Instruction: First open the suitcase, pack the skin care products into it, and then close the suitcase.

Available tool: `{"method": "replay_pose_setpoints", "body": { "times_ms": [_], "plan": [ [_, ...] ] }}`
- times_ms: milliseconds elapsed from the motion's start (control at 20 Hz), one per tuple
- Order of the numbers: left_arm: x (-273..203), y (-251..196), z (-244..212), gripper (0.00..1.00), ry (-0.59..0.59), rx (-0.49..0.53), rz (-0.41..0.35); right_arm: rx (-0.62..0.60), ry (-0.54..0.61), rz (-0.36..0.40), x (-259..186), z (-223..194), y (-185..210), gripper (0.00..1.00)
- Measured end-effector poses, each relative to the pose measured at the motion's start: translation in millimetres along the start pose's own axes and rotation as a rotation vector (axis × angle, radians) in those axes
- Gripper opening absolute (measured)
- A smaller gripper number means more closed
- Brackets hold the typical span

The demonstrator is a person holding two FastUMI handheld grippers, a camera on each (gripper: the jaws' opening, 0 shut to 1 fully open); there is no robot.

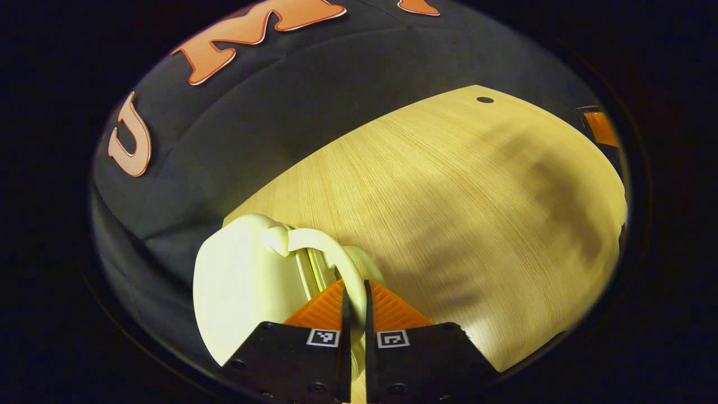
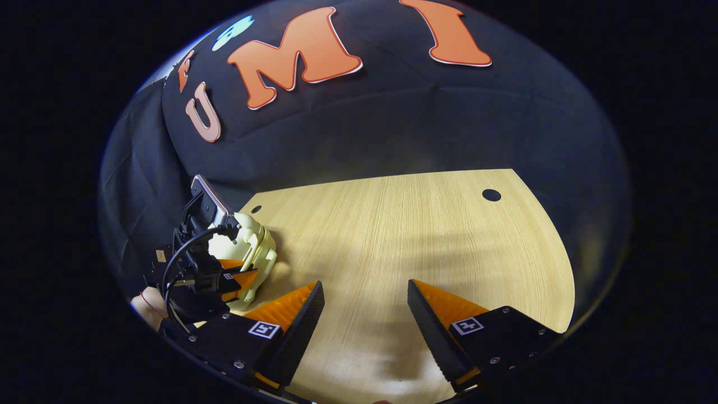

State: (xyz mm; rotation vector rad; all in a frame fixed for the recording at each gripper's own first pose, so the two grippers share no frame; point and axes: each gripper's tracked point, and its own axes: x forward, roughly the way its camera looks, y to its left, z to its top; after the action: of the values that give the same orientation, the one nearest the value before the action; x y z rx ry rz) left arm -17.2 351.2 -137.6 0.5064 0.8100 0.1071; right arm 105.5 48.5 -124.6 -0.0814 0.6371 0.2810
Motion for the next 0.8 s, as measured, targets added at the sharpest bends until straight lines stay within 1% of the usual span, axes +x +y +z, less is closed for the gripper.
{"method": "replay_pose_setpoints", "body": {
  "times_ms": [50,100,150,200,300,400,500,600,650,750,800],
  "plan": [
    [0,1,-1,0.12,0.01,-0.014,0.008,-0.004,0.011,0.004,0,-2,0,0.95],
    [0,4,-1,0.16,0.012,-0.032,0.017,-0.005,0.018,0.004,0,-2,-2,0.95],
    [-1,3,0,0.16,0.005,-0.064,0.006,-0.004,0.022,0.002,-2,-2,-1,0.95],
    [-6,2,4,0.2,-0.006,-0.116,-0.019,-0.001,0.017,-0.012,-3,1,-4,0.95],
    [-22,3,13,0.2,-0.05,-0.21,-0.072,0.0,-0.011,-0.041,-6,9,-6,0.96],
    [-34,14,29,0.67,-0.113,-0.255,-0.073,0.005,-0.044,-0.052,-9,18,1,0.95],
    [-42,18,40,0.85,-0.171,-0.287,-0.069,0.002,-0.073,-0.077,-12,26,4,0.96],
    [-55,22,50,0.9,-0.21,-0.337,-0.079,-0.018,-0.117,-0.096,-18,41,12,0.96],
    [-65,26,59,0.9,-0.243,-0.375,-0.069,-0.037,-0.146,-0.101,-22,50,18,0.95],
    [-91,44,72,1.0,-0.302,-0.447,-0.048,-0.07,-0.198,-0.134,-29,68,23,0.95],
    [-100,53,78,0.99,-0.335,-0.48,-0.048,-0.077,-0.228,-0.144,-34,76,27,0.95]
  ]
}}
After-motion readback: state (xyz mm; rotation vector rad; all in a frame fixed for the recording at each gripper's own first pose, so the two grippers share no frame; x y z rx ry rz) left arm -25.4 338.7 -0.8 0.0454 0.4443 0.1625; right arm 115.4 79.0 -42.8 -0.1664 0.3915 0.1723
